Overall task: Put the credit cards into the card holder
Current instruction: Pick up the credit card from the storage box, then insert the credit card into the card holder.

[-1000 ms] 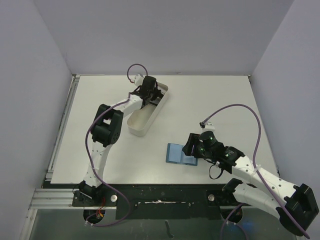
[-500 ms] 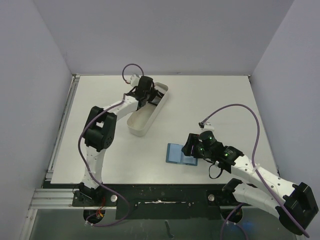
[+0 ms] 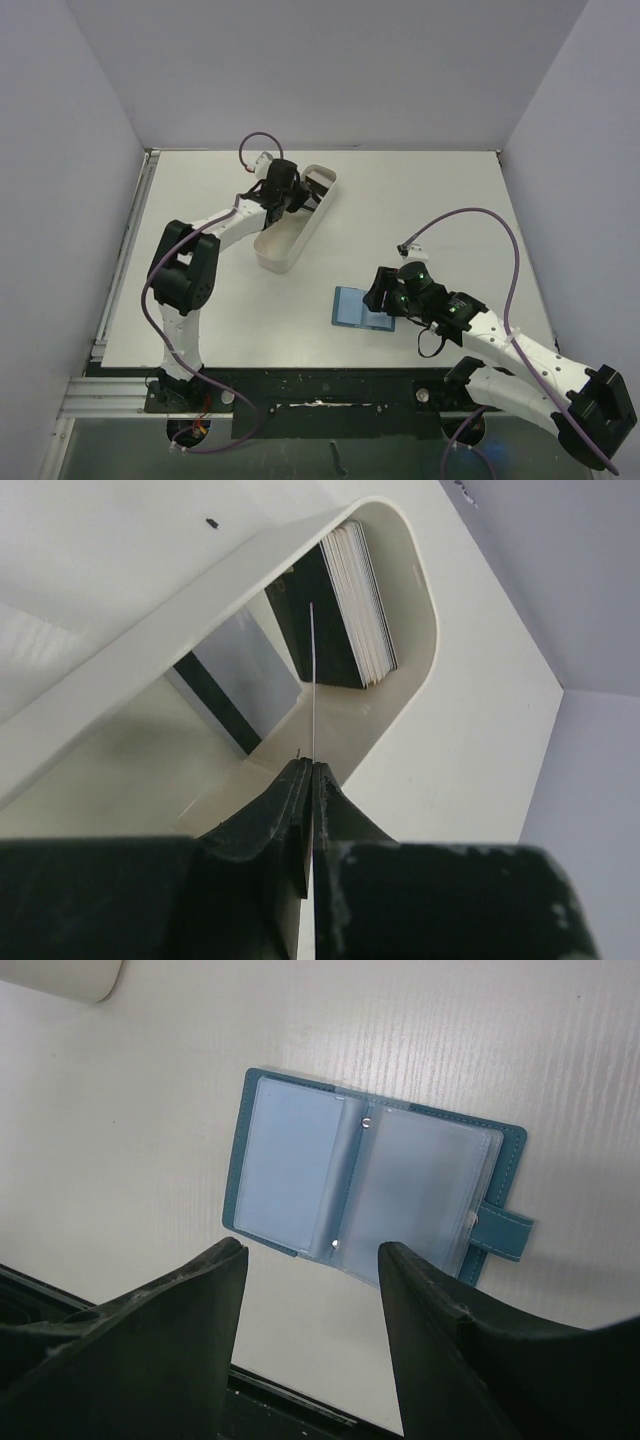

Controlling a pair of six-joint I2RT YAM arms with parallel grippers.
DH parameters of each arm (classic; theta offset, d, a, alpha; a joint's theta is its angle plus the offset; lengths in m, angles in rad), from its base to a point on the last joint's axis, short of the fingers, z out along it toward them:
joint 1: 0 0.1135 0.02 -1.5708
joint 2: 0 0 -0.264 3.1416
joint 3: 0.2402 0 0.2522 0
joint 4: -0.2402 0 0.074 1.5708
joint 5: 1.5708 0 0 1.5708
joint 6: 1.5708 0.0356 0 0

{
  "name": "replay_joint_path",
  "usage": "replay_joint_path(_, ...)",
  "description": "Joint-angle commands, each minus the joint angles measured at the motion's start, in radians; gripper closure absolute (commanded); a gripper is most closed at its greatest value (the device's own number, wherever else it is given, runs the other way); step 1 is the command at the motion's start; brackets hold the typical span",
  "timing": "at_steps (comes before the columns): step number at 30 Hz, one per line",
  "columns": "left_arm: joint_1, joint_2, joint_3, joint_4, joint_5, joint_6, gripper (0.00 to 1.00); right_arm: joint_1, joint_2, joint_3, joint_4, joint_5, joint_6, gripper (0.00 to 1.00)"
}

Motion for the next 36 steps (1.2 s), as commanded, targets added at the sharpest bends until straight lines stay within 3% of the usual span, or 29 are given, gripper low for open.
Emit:
replay_joint_path(1,-0.003,-0.147,-0.052,0.062,0.104,0.109,1.00,0.010,-0.031,0.048,0.043,0.008,-0.004,0.44)
replay_joint_path(9,-0.002,-0.294,-0.133,-0.028,0.258,0.304,1.00,0.008,-0.044,0.052,0.028,0.031,0.020,0.45)
replay_joint_path(17,-0.011,-0.443,-0.279,-0.043,0.419,0.397,1.00,0.004,-0.002,0.070,-0.051,0.136,0.060,0.47)
replay_joint_path(22,-0.033,-0.497,-0.355,-0.068,0.539,0.434,1.00,-0.008,0.044,0.073,-0.090,0.162,0.079,0.48)
replay_joint_path(27,-0.102,-0.537,-0.443,-0.051,0.553,0.427,1.00,-0.038,0.069,0.048,-0.087,0.161,0.090,0.51)
replay_joint_path(36,-0.242,-0.471,-0.505,0.050,0.625,0.368,1.00,-0.150,0.137,-0.002,0.004,0.087,0.042,0.61)
